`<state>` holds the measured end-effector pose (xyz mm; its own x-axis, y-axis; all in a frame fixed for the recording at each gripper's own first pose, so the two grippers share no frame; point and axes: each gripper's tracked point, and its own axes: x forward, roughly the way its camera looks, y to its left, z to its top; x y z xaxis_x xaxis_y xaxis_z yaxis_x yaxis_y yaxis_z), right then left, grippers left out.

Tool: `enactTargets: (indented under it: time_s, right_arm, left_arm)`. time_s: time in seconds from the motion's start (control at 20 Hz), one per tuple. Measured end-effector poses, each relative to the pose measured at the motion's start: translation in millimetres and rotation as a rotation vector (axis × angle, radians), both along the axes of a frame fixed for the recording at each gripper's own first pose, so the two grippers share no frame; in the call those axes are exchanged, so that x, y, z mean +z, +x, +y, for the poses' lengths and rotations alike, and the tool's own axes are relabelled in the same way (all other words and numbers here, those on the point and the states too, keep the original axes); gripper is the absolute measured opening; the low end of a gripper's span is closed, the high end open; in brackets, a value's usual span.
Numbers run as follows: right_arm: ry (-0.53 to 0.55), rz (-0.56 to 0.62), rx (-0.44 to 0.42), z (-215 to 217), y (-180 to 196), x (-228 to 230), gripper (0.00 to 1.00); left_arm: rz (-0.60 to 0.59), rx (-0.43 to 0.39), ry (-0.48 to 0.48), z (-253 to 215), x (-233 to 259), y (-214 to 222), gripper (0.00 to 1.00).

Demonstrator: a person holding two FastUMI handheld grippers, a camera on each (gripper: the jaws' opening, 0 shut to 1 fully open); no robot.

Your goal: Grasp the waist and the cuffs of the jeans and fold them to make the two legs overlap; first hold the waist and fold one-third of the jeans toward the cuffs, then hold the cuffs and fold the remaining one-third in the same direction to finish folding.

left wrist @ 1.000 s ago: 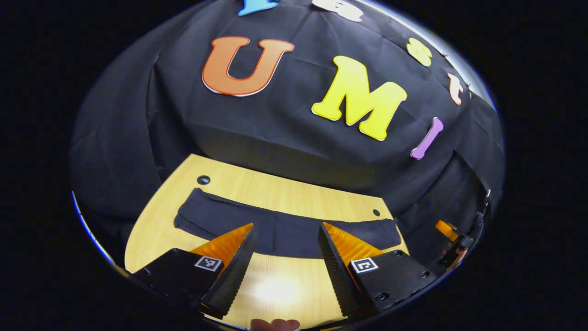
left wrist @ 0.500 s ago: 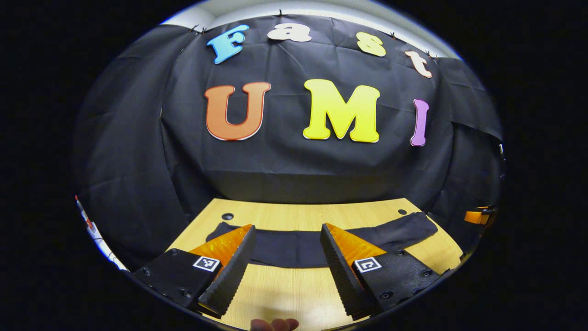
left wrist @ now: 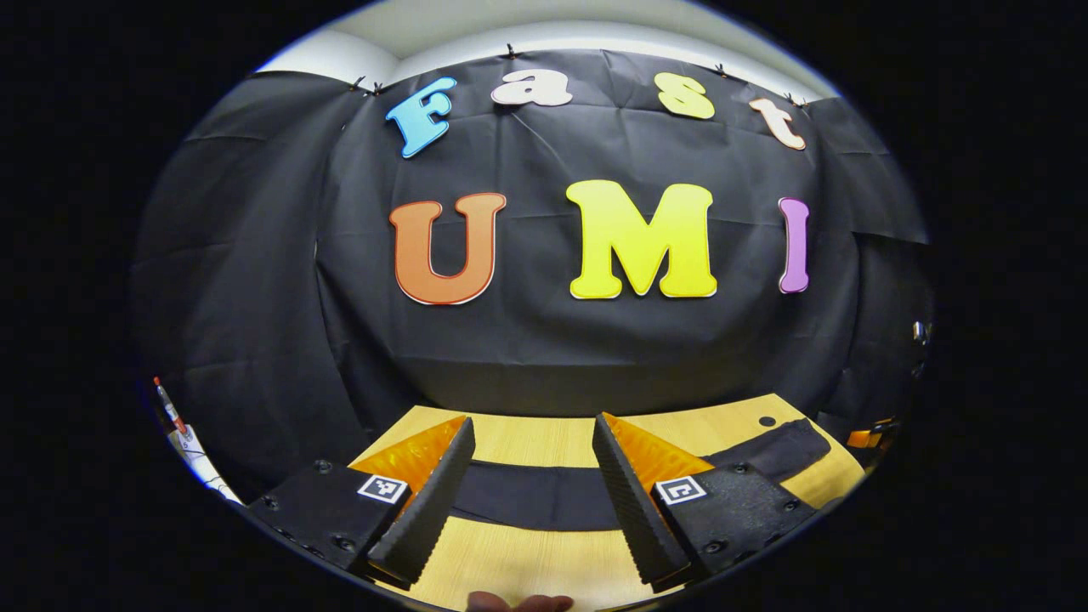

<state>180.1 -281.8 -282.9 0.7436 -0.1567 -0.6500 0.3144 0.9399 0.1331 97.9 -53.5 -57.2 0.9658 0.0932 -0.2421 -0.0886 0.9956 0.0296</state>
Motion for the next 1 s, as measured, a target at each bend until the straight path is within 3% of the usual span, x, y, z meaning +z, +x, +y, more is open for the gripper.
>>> enactTargets:
  time_s: [0.3, 0.35, 0.45, 0.5, 0.75, 1.0]
  right_arm:
    - [0.079, 0.087, -0.068, -47.4, 56.0, -96.9, 0.99]
    - [0.078, 0.091, -0.064, -51.6, 60.9, -103.8, 0.94]
    - [0.081, 0.085, -0.052, -53.7, 71.0, -111.2, 0.94]
    - [0.095, 0.091, -0.046, -51.7, 71.4, -115.7, 0.99]
    - [0.129, 0.1, 0.003, -43.8, 81.0, -132.5, 0.96]
    - [0.132, 0.123, 0.003, -29.0, 86.5, -130.1, 0.41]
  left_arm:
    - [0.064, 0.053, -0.004, -7.3, -15.5, 12.8, 0.9]
    - [0.079, 0.065, -0.012, -6.7, -18.0, 14.7, 0.9]
    - [0.106, 0.09, -0.022, -3.2, -24.2, 15.0, 0.9]
    - [0.116, 0.101, -0.024, -1.5, -27.0, 15.4, 0.9]
    - [0.162, 0.147, -0.071, 5.1, -41.5, 11.1, 0.9]
    - [0.197, 0.19, -0.118, 13.8, -53.3, 4.5, 0.9]
